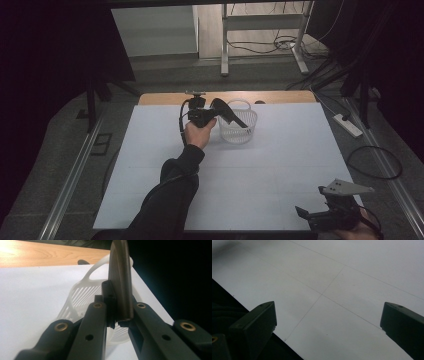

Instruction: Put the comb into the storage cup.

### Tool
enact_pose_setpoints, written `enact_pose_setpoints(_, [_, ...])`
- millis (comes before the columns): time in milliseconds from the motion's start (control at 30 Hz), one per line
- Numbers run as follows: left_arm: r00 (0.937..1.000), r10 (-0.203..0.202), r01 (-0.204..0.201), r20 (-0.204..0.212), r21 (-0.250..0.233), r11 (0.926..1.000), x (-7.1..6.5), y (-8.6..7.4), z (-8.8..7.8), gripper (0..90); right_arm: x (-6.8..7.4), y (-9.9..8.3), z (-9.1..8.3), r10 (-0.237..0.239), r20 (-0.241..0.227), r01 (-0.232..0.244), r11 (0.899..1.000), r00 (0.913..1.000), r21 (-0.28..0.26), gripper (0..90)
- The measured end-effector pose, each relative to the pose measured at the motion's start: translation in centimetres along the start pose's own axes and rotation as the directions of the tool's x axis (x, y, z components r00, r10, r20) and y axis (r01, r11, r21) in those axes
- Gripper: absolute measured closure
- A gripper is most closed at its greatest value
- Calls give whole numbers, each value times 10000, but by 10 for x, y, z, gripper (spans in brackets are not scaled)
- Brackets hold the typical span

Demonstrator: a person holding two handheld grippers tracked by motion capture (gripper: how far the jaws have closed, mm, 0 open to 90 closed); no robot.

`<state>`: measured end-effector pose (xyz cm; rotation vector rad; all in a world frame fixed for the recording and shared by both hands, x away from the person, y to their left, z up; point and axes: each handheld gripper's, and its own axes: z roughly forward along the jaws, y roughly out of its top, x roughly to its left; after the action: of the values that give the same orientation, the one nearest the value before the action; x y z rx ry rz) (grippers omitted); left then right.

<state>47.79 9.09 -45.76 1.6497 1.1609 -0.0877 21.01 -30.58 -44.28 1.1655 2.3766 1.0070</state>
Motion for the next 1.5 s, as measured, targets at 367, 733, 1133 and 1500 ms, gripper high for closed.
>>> enact_pose_setpoints(367, [9981, 267, -257, -563, 181, 9995, 2, -2, 1, 792, 0, 0, 0, 5, 8, -5, 10000, 10000, 18, 13])
enact_pose_setpoints(733, [9874, 1039, -1012, -1193, 288, 9945, -2, -3, 1, 626, 0, 0, 0, 5, 2, -5, 10000, 10000, 23, 14])
enact_pose_setpoints(1133, [9616, 1971, -1852, -1912, 783, 9796, -3, -5, 4, 432, 0, 0, 0, -2, -23, 2, 10000, 10000, 5, 14])
enact_pose_setpoints(1500, [9361, 2822, -2648, -2100, 1073, 9583, -4, -8, 1, 268, 1, 0, 0, -48, -39, 48, 10000, 10000, 51, 14])
